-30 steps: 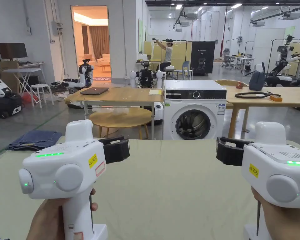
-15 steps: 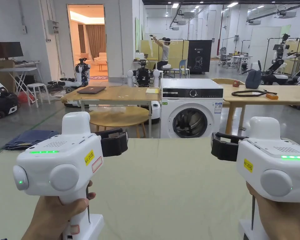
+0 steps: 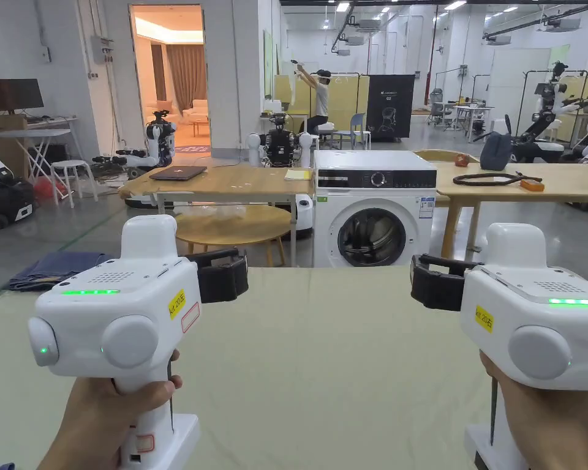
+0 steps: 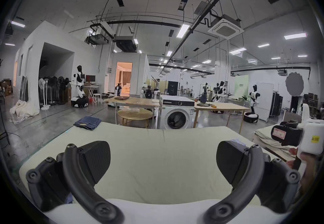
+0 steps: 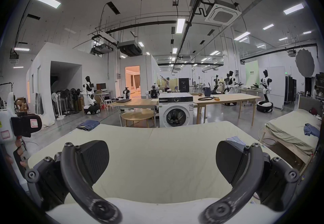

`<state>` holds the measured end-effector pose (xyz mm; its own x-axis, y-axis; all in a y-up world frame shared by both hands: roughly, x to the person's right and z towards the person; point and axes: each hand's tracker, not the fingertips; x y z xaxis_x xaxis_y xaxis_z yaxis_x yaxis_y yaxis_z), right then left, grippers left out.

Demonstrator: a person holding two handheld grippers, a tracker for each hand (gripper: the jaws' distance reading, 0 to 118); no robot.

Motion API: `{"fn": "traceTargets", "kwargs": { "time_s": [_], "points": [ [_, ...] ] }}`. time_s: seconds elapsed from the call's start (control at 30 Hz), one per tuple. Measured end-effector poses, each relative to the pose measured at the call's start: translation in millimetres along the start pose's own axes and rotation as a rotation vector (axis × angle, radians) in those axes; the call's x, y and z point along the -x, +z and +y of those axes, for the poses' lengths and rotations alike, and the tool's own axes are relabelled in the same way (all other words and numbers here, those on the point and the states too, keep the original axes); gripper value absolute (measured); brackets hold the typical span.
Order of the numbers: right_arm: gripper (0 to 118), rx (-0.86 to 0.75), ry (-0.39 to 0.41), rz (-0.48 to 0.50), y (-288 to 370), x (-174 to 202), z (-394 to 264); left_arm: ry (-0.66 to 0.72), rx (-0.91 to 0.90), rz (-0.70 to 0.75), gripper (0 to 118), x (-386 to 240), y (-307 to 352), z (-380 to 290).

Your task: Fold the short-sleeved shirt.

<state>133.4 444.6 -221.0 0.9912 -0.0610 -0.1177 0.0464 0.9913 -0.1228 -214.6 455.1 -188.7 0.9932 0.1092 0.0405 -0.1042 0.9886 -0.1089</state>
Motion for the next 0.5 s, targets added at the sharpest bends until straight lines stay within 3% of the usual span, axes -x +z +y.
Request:
{"fn": "traceTargets", "kwargs": {
  "time_s": [0.5],
  "points": [
    [118, 0.000, 0.002, 0.005, 4.0, 2.5, 2.1, -0.032, 0.032, -0.023, 118, -0.7, -3.7, 1.6]
  ]
}}
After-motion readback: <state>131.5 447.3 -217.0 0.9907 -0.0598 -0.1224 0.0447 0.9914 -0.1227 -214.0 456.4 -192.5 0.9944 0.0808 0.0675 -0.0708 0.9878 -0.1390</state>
